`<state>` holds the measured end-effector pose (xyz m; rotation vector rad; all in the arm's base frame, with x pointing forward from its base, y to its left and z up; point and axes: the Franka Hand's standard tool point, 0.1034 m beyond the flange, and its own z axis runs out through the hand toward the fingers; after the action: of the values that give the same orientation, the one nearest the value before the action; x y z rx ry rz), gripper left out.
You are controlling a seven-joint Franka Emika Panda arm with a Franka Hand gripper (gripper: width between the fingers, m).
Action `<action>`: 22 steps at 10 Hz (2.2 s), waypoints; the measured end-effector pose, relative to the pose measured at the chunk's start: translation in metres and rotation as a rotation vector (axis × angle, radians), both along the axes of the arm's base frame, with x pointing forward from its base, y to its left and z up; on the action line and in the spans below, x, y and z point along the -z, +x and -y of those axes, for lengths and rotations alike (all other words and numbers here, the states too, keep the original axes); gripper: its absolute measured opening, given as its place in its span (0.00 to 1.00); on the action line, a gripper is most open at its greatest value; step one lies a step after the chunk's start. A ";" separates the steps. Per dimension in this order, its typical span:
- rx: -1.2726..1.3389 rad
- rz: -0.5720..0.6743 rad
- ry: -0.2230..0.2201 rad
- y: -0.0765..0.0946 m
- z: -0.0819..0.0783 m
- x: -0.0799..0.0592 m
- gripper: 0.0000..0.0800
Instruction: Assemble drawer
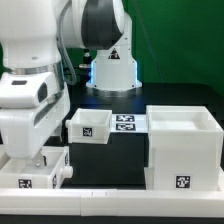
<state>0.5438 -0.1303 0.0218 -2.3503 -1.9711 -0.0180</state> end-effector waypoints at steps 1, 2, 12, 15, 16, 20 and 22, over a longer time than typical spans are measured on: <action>0.000 0.001 -0.002 0.000 0.002 0.000 0.81; 0.000 0.000 -0.001 0.000 0.002 0.000 0.81; 0.265 0.007 0.009 0.003 0.000 -0.008 0.05; 0.700 -0.029 0.026 0.005 -0.031 -0.012 0.05; 0.707 -0.031 0.027 0.004 -0.029 -0.010 0.05; 1.156 -0.062 0.037 0.009 -0.041 -0.013 0.05; 1.476 -0.118 0.057 0.015 -0.047 -0.011 0.05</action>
Offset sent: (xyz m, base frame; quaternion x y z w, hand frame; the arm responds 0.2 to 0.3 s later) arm 0.0000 0.0000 0.0000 0.0000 0.0000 0.0000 1.0000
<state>0.5587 -0.0830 0.0329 -2.9830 0.1288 -0.0146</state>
